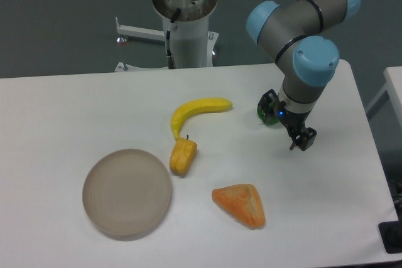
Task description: Pick up the green pepper from the table
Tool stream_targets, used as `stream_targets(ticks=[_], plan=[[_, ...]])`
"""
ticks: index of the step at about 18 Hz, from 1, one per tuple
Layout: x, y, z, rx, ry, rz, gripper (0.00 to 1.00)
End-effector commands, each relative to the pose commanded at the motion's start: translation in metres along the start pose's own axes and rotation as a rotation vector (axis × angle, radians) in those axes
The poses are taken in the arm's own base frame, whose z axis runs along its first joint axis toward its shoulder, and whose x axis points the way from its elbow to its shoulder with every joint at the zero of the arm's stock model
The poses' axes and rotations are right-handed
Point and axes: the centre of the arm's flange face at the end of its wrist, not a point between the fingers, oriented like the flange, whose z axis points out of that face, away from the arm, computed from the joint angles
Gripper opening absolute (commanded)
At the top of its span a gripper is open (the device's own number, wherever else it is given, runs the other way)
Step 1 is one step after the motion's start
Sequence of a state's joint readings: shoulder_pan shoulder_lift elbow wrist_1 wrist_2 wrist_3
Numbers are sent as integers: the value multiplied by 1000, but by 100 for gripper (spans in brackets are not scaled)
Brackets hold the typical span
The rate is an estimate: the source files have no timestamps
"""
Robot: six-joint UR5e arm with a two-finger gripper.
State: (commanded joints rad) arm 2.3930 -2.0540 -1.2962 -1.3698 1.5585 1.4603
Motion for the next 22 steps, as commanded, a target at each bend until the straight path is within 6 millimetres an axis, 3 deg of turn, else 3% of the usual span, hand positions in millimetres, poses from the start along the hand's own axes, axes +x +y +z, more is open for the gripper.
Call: stream_targets(ticks=[8, 11, 15, 18, 20, 22], plan=[[-1, 6, -4, 11, -4, -9, 100], [-6, 36, -6, 22, 4, -37, 100], [6, 57, 9, 32, 44, 0, 100], [21, 86, 14, 34, 66, 27, 100], [31, 92, 33, 31, 99, 63, 100], [34, 93, 40, 33, 111, 91, 100]])
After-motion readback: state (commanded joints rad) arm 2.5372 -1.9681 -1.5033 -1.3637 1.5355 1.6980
